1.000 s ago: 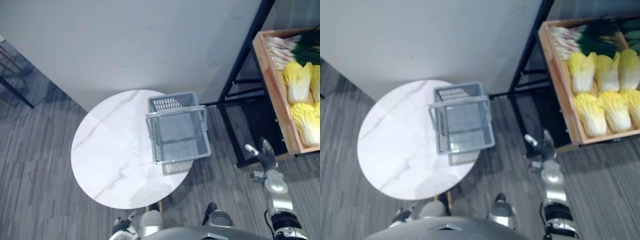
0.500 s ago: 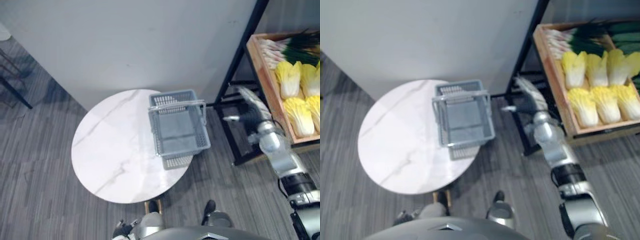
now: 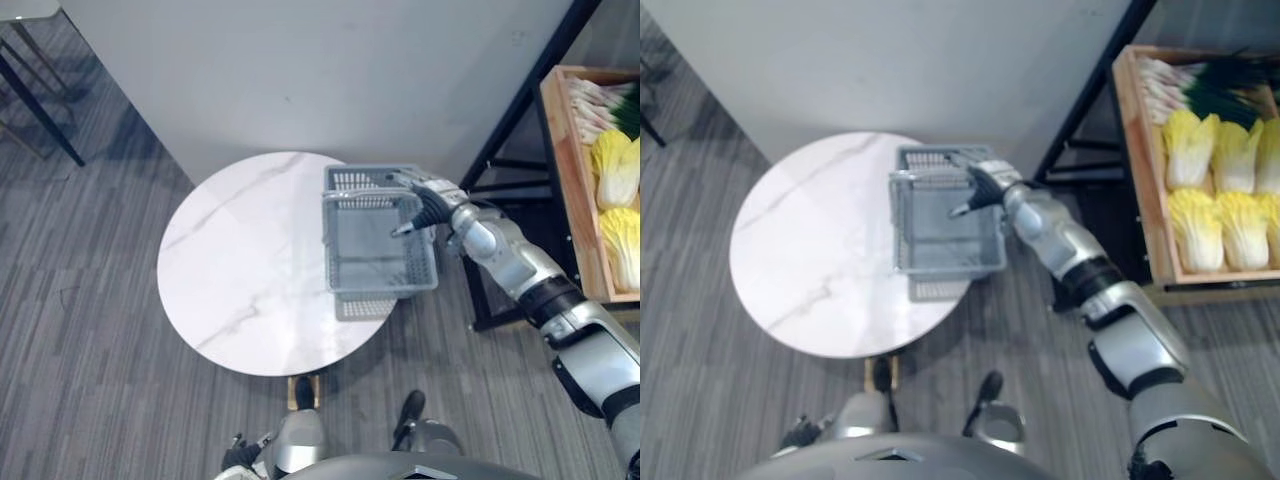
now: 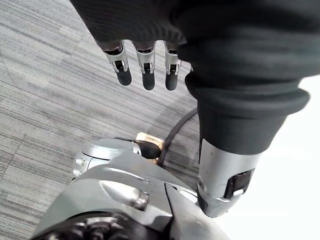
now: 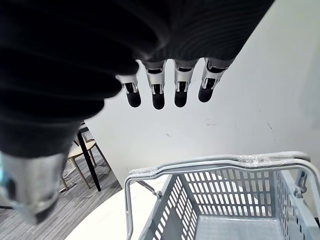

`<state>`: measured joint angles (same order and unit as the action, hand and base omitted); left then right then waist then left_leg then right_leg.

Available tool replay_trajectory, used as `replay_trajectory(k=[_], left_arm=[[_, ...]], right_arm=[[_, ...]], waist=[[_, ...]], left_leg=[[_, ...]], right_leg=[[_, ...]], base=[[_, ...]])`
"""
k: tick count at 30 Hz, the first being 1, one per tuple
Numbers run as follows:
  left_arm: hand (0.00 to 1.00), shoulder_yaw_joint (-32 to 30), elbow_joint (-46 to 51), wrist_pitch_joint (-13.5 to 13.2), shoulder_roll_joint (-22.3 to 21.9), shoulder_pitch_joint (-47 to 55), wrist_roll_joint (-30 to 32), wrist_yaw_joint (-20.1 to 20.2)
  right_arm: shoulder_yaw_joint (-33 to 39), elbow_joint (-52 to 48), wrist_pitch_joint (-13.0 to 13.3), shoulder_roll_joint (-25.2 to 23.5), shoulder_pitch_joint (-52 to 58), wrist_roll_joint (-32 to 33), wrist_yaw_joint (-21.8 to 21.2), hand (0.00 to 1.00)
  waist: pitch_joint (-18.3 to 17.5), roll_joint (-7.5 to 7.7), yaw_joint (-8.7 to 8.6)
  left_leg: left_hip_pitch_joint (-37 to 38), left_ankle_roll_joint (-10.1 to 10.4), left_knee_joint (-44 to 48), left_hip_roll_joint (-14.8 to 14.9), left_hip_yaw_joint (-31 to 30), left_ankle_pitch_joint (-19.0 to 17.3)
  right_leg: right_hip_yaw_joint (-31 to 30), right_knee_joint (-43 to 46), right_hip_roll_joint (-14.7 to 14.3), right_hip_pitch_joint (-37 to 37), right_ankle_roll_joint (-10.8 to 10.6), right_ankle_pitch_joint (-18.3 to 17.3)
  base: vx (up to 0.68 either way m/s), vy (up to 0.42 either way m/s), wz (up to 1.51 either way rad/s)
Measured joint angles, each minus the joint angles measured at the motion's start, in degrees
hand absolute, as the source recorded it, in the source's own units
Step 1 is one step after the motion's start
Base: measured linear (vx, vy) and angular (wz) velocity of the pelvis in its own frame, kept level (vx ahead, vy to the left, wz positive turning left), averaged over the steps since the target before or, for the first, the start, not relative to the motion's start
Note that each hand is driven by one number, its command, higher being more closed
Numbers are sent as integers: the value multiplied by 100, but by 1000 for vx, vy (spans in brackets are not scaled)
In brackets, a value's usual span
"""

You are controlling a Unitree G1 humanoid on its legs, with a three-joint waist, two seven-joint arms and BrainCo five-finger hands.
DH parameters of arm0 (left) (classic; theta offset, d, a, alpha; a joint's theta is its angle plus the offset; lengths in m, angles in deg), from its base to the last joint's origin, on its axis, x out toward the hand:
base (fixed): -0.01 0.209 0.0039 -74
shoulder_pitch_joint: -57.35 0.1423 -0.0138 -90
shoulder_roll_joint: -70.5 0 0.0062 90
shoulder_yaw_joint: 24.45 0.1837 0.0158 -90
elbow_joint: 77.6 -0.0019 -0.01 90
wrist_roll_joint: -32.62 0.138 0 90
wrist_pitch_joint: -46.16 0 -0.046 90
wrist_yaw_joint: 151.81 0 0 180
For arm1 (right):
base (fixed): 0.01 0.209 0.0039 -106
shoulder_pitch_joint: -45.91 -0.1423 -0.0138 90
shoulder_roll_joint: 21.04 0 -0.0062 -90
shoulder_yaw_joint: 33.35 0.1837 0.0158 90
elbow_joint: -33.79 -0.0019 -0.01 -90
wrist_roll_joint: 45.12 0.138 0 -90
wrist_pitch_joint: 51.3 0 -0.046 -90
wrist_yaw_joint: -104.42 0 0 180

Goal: Pick vegetable in the basket

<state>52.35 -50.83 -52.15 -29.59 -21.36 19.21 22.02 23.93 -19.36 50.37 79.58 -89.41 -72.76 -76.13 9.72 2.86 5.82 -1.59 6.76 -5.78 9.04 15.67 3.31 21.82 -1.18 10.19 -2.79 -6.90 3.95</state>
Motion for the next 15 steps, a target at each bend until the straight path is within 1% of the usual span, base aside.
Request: replay_trajectory(k=[3,6,7,8,10,11,12,13,15], left_arm=[[0,0,3,-33,0,-99,-2,-38],[0,-1,-2,-43,7,-212,-21,-93],[0,0,1,-47,-2,-266,-139,-106],[0,1,1,-48,-11,-291,-198,-140],[0,1,2,-51,-1,-321,-211,-173],[0,0,3,-51,0,-331,-218,-203],[0,0,4,-54,1,-332,-224,-215],[0,2,11,-59,0,-360,-224,-234],[0,2,9,-65,2,-402,-225,-248]], right_arm=[[-80,444,-126,-199,-336,-140,10,0],[-151,531,-175,-258,-679,-166,43,0],[-149,640,-178,-304,-864,-165,58,0],[-147,708,-208,-356,-1021,-165,91,0],[-135,742,-262,-483,-1234,-165,140,0],[-135,820,-287,-565,-1338,-164,142,0],[-134,863,-291,-593,-1369,-164,143,0],[-114,915,-316,-630,-1387,-164,145,0],[-62,927,-369,-697,-1422,-163,154,0]], waist=[[141,12,110],[220,23,154],[257,26,237],[258,27,270],[304,50,273],[343,70,305],[349,77,335],[362,87,401],[398,99,460]], left_leg=[[-42,21,27,7,-103,29],[-167,29,28,21,-254,106],[-194,34,28,35,-259,124],[-258,35,27,45,-303,126],[-335,39,28,55,-372,140],[-341,40,27,63,-380,140],[-346,40,27,64,-385,140],[-348,39,26,64,-392,140],[-360,38,26,64,-407,141]], right_leg=[[43,-1,-9,1,9,8],[74,-25,-34,-10,10,8],[76,-31,-47,-30,10,8],[104,-34,-59,-63,11,8],[139,-34,-73,-100,11,8],[143,-33,-80,-100,12,7],[146,-33,-81,-100,12,7],[149,-33,-80,-98,12,6],[164,-30,-80,-99,12,6]], base=[[49,-12,8],[30,-18,23],[9,-19,12],[3,-20,9],[1,-15,14],[-3,-11,9],[0,0,0],[0,-2,3],[-6,0,5]])
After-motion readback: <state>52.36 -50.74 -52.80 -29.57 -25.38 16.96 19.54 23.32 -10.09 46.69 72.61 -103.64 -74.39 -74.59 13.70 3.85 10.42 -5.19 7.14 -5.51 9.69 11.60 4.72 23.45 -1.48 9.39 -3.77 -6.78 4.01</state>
